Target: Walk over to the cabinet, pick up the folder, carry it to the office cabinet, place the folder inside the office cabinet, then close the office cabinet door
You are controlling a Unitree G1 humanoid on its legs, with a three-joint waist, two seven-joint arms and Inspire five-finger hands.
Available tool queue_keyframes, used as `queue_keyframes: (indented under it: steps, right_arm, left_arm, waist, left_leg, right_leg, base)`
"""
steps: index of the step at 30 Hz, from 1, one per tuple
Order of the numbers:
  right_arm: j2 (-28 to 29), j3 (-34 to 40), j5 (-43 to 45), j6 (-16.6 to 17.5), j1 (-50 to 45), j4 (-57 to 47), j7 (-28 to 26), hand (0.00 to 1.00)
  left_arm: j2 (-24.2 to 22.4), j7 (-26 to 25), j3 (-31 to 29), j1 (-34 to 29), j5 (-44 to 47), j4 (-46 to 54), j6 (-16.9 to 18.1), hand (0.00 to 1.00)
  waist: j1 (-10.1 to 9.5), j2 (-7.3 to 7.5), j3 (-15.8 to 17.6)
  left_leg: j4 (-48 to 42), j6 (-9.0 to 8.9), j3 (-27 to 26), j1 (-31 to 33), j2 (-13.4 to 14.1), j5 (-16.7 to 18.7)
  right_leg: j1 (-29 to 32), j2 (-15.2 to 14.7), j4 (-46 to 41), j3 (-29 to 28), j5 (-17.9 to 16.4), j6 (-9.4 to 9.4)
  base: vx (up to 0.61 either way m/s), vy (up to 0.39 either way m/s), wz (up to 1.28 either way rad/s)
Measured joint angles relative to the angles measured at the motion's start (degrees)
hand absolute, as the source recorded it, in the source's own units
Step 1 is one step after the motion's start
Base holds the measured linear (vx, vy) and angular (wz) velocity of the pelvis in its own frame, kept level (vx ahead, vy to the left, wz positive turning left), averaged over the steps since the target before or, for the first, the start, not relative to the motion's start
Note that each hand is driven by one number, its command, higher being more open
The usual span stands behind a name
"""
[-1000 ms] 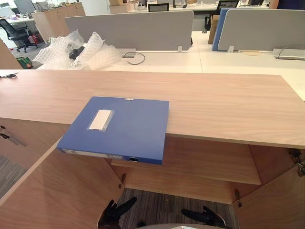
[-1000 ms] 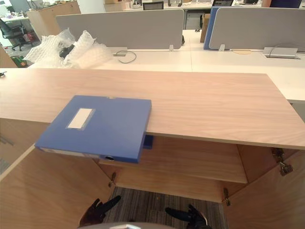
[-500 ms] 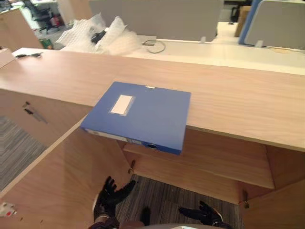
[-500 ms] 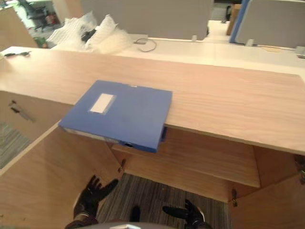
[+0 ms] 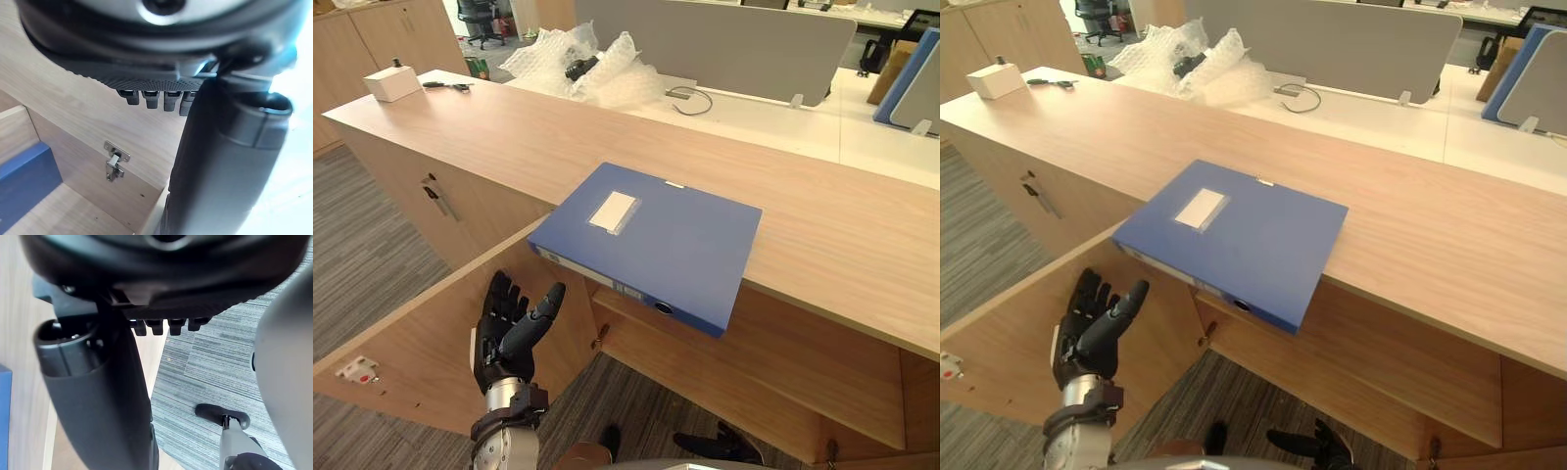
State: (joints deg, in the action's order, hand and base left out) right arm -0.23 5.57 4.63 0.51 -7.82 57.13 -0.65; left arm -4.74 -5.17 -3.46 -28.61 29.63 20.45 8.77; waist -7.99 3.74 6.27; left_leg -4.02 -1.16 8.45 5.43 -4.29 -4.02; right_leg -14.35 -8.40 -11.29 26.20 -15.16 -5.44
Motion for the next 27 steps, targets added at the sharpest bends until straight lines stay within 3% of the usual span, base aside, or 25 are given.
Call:
queue_keyframes:
  steps: [4, 9, 27]
  right_arm:
    - [0.0, 0.0, 0.0, 0.0, -0.1, 0.0, 0.0, 1.0]
    - [-0.4, 0.0, -0.1, -0.4, -0.2, 0.1, 0.7, 1.0]
    - [1.2, -0.1, -2.4, -0.6, 2.0, 2.3, 0.6, 1.0]
  left_arm:
    - [0.0, 0.0, -0.3, 0.1, -1.1, 5.1, 1.5, 1.0]
    - [-0.2, -2.5, -4.1, 0.3, -5.0, 11.0, 6.5, 1.0]
    - [0.2, -5.4, -8.0, -1.8, -19.2, 14.5, 5.7, 1.0]
  waist:
    - [0.01, -0.28, -1.2]
    - [-0.04, -1.36, -3.7]
    - [-0.8, -0.68, -4.6]
  left_leg:
    - [-0.4, -0.19, 0.0, 0.3, 0.4, 0.1]
    - [-0.4, -0.18, 0.0, 0.4, 0.6, 0.1]
    - [0.7, 0.2, -0.2, 1.0, 0.2, -1.4]
  right_leg:
    - [0.1, 0.4, 0.0, 0.0, 0.2, 0.38]
    - [0.1, 0.7, 0.4, 0.0, 0.3, 0.59]
    - [0.2, 0.7, 2.7, 0.2, -0.3, 1.74]
  base:
    - [-0.01, -0.007, 0.01]
    - [0.0, 0.0, 0.0]
    - [-0.02, 0.0, -0.01]
